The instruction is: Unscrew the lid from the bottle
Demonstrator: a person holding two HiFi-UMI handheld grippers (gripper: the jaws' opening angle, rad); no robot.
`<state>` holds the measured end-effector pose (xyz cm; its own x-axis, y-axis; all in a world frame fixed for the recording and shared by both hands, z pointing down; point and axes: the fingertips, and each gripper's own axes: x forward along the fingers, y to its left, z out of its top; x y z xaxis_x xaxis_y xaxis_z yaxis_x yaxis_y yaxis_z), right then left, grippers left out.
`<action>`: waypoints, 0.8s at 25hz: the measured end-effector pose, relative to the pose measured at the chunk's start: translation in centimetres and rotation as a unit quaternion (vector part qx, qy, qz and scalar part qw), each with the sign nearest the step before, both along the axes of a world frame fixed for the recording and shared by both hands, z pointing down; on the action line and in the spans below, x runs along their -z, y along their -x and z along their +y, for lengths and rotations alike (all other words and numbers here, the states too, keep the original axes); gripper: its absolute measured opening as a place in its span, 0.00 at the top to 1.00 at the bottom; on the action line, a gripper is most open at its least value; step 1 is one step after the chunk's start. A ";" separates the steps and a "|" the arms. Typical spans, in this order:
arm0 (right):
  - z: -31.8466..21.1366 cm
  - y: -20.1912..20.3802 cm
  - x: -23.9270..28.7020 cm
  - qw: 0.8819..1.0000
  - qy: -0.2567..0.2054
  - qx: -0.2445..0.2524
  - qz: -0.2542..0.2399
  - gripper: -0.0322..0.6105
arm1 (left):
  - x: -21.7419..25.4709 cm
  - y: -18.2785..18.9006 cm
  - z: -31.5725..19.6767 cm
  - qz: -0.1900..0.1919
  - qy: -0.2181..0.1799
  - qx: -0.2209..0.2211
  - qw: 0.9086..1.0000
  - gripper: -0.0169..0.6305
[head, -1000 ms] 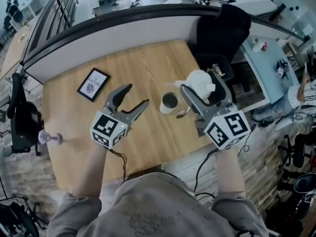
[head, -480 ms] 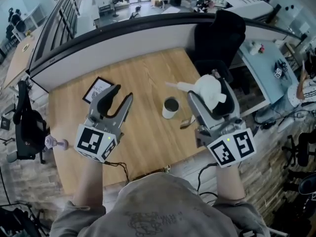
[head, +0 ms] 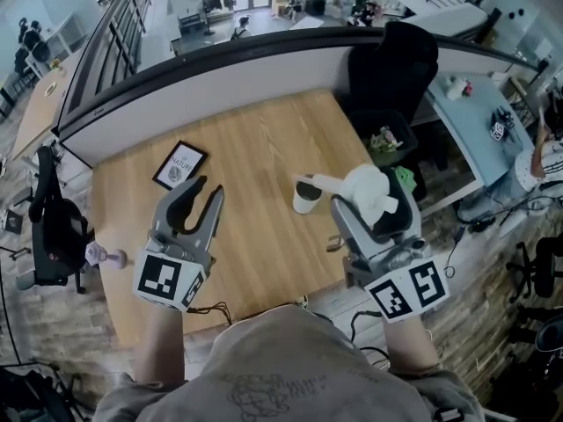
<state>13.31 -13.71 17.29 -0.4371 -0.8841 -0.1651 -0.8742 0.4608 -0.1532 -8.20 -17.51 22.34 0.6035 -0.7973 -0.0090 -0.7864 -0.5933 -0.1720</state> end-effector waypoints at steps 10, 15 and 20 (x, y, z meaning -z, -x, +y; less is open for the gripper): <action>-0.9 1.3 -6.0 0.998 0.063 0.003 0.007 0.27 | -6.3 0.2 0.9 -0.020 0.067 0.019 0.997 0.90; -1.8 1.3 -7.1 0.997 0.077 0.002 0.001 0.27 | -6.7 0.3 0.3 -0.012 0.075 0.028 0.997 0.97; -2.3 1.2 -7.3 0.997 0.074 -0.001 0.008 0.27 | -6.5 0.4 -0.2 -0.018 0.070 0.031 0.997 0.97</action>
